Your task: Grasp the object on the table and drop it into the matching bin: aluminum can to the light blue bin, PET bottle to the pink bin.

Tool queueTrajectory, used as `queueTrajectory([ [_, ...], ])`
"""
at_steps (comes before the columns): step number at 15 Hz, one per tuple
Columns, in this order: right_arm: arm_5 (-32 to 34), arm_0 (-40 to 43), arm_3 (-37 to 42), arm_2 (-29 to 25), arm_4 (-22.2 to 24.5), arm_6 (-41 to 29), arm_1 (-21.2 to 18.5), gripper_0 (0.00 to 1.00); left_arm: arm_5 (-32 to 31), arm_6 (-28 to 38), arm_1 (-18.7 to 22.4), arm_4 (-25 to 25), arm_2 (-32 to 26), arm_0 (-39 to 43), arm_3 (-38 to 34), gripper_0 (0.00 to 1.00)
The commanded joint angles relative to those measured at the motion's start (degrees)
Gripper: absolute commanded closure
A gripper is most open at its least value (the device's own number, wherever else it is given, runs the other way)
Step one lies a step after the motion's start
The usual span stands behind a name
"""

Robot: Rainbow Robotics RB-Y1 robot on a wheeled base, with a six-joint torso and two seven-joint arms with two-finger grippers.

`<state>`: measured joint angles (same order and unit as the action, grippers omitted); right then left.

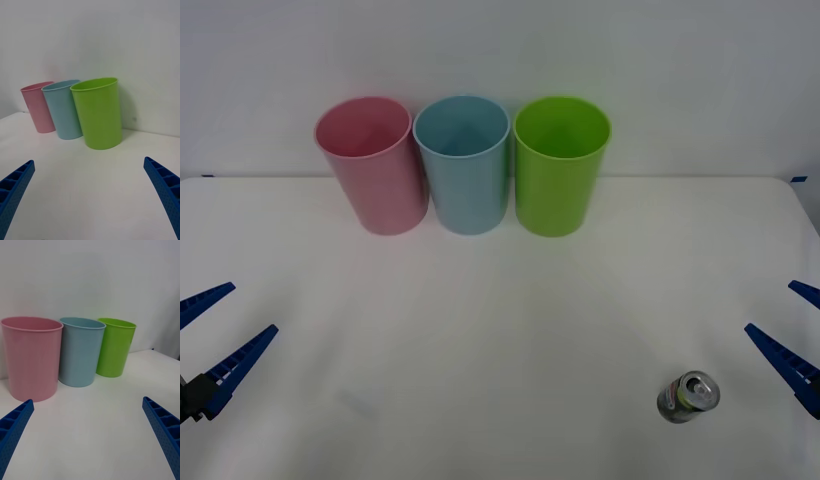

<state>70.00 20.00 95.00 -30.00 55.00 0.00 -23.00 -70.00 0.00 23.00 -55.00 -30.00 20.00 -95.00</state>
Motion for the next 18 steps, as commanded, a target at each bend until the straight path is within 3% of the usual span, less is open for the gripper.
queueTrajectory([
  [1, -0.04, 0.04, 0.01, -0.06, 0.11, 0.0, -0.03, 0.0, 0.0, 0.0, 0.0, 0.0, 0.0, 0.0, 0.0, 0.0],
  [6, -3.47, 4.7, 3.35, 1.44, -3.67, 0.09, -4.69, 0.0, 0.0, 0.0, 0.0, 0.0, 0.0, 0.0, 0.0, 0.0],
  [11, -3.38, 7.95, 3.35, 1.52, -4.02, 1.06, -6.27, 0.0, 0.0, 0.0, 0.0, 0.0, 0.0, 0.0, 0.0, 0.0],
  [18, 1.89, 9.36, -2.01, 1.88, -3.94, 4.57, -8.38, 0.0, 0.0, 0.0, 0.0, 0.0, 0.0, 0.0, 0.0, 0.0],
])
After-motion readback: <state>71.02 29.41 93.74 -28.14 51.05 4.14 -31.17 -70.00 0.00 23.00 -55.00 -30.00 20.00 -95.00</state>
